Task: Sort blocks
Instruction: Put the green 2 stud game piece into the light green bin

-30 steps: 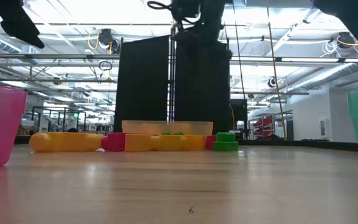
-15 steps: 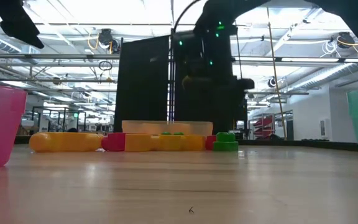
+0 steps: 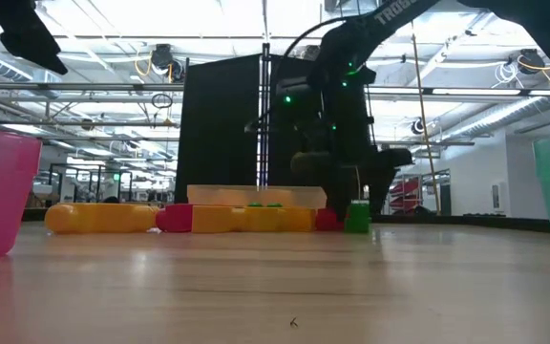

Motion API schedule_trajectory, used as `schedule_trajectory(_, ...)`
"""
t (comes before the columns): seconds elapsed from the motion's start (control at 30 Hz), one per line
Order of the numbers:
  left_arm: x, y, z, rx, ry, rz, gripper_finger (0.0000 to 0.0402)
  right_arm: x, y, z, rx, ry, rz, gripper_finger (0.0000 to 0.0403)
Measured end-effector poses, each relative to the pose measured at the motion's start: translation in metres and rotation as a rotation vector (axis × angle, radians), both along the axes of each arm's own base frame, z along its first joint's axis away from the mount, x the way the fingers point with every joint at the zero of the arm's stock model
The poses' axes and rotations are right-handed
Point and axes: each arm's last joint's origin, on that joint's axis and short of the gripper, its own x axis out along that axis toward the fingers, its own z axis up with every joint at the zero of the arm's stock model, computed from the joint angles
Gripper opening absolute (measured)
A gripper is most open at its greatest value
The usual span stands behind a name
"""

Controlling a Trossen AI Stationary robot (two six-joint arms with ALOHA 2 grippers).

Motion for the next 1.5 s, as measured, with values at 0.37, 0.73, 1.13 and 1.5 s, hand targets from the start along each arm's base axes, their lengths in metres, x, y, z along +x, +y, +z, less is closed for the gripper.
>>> schedule_trajectory(0.37, 0.000, 0.000, 0.000, 0.008, 0.001, 0.001, 0.0345, 0.000, 0.005, -0.011, -0.001, -0.033, -0.098, 0.0252)
schedule_trajectory(0.73, 0.000, 0.000, 0.000, 0.009, 0.000, 0.003, 0.0345, 0.001, 0.010, -0.004, -0.001, -0.062, -0.085, 0.0113)
schedule_trajectory(1.13, 0.000, 0.000, 0.000, 0.009, 0.001, 0.003, 0.0345, -0.043, 0.138, 0.104, 0.033, -0.230, -0.055, 0.0113)
schedule_trajectory(1.5, 0.000, 0.000, 0.000, 0.019, 0.008, -0.018, 0.0345, -0.121, 0.265, 0.121, 0.093, -0.088, -0.244, 0.0113)
